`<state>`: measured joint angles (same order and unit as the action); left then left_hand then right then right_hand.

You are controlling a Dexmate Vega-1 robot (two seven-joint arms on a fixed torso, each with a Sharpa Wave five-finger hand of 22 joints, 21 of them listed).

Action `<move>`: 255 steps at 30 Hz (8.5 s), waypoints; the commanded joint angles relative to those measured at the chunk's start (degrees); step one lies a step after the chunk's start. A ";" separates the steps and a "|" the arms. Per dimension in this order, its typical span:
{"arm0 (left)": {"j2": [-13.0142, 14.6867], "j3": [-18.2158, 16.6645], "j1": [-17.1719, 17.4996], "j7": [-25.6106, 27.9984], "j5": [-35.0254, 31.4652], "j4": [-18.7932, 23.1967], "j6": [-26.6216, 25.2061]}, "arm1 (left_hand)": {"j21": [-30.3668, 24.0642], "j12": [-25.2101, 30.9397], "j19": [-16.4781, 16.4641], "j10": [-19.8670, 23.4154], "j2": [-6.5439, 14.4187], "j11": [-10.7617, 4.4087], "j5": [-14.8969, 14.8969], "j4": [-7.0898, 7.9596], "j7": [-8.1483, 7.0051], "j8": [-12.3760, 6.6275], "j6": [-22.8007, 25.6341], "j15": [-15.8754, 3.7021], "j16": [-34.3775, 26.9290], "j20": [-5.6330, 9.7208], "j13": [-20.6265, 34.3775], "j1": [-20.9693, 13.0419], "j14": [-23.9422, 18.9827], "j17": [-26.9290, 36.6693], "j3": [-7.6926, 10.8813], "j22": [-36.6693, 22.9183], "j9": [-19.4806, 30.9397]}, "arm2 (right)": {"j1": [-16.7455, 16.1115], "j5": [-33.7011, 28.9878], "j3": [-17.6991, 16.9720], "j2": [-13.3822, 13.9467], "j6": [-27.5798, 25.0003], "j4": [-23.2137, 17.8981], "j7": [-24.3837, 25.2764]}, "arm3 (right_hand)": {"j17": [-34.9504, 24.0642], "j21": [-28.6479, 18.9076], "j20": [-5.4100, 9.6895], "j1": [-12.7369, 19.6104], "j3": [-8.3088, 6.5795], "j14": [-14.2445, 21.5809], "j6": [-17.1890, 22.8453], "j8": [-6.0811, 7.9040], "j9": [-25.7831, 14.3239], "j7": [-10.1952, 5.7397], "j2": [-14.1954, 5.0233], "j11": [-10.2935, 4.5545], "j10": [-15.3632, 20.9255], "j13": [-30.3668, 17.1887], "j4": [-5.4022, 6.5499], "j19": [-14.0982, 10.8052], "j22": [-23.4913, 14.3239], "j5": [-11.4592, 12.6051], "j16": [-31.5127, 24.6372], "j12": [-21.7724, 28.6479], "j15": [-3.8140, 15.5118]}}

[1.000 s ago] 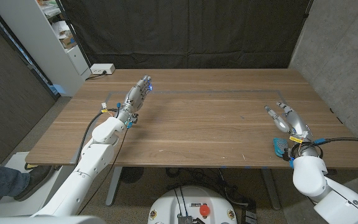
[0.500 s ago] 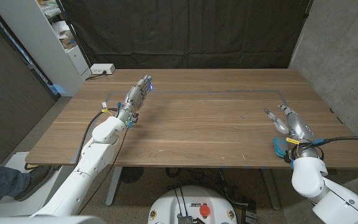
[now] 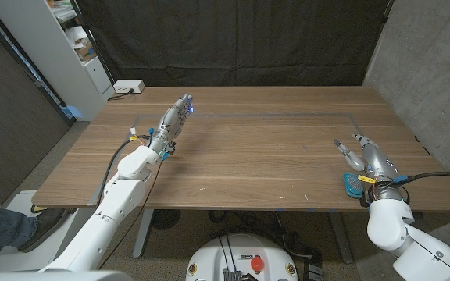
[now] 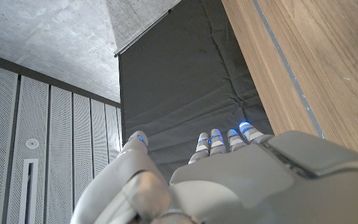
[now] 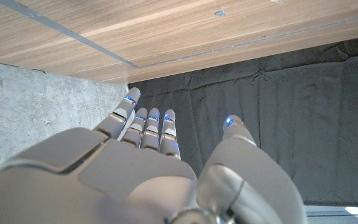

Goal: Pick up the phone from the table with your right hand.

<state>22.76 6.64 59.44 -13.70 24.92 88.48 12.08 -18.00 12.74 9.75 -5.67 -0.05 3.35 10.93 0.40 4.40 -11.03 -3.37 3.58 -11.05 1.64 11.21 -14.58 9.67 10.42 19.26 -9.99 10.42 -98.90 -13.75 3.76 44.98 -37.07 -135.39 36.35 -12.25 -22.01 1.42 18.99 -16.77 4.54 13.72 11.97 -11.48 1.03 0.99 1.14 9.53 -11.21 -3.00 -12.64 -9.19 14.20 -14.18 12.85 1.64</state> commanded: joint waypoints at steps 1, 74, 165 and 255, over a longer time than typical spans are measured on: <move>-0.26 0.40 -0.11 0.35 -0.20 -0.07 -0.21 | 0.23 -0.19 6.28 0.04 0.45 0.02 0.02 -0.32 0.00 0.17 0.42 0.21 0.19 -0.26 0.08 -0.10 0.49 0.01 -0.06 -0.15 -0.07 | 0.42 -1.15 1.32 1.17 -4.08 -0.86 0.11 | -0.14 0.30 0.24 0.69 -0.06 0.53 0.41 0.18 0.05 -0.41 -0.24 -0.09 0.47 -0.12 -0.34 -0.65 -0.35 0.38 0.07 -0.07 0.02; 0.96 0.19 1.92 1.47 0.20 2.97 0.06 | 1.41 -0.30 5.87 0.04 0.88 0.15 0.03 -0.77 -0.01 0.11 0.79 0.16 0.17 -0.35 0.07 -0.08 0.46 0.00 -0.27 -0.19 -0.07 | 5.10 -3.45 15.07 7.17 -23.51 -1.83 2.60 | 0.25 1.88 0.33 2.55 -0.45 1.74 -0.41 -0.29 0.10 -1.38 -0.13 -0.63 0.92 -0.20 -1.85 -1.94 -0.37 1.38 0.44 -0.54 0.55; 3.95 1.09 6.86 5.06 -2.24 9.85 -0.94 | 2.90 -0.48 5.57 -0.28 1.25 -0.06 0.01 -1.29 -0.07 0.15 0.98 0.28 0.39 -0.86 0.08 0.09 1.21 0.01 -0.66 -0.26 -0.07 | 8.86 9.11 18.43 8.00 -18.37 8.62 10.57 | 0.19 3.62 0.82 8.40 -2.54 4.99 0.46 0.17 -0.02 -1.90 -2.32 -1.60 2.89 -0.46 -4.84 -6.33 -0.47 1.74 0.05 -0.42 1.33; 3.31 2.54 4.83 3.24 -1.62 7.18 -0.43 | 4.23 -0.56 5.53 -0.66 1.62 0.01 0.00 -1.70 -0.03 0.17 1.06 0.26 0.30 -1.26 0.10 0.36 1.48 0.03 -1.03 -0.34 -0.06 | 8.51 -3.37 18.24 8.23 -13.69 6.69 13.82 | -6.11 0.94 7.83 33.45 -6.08 23.19 17.73 3.34 -0.38 -6.07 -10.25 -5.78 20.96 -0.96 -6.02 -26.56 -1.03 -3.77 -11.07 2.07 9.49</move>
<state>25.93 9.32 63.80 -10.62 23.24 95.22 11.55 -13.92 12.31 9.96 -5.70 0.93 3.33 10.93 -1.02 4.39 -11.03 -2.55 3.58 -10.73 0.79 11.21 -14.05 9.67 10.42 18.16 -9.98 10.42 -89.43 -15.97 23.54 51.92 -53.79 -128.13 51.17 -18.24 -21.29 3.79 51.88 -22.55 27.04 30.73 14.89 -11.58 -5.11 -8.68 -1.24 26.84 -11.85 -9.38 -38.75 -10.12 10.05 -24.84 14.83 2.67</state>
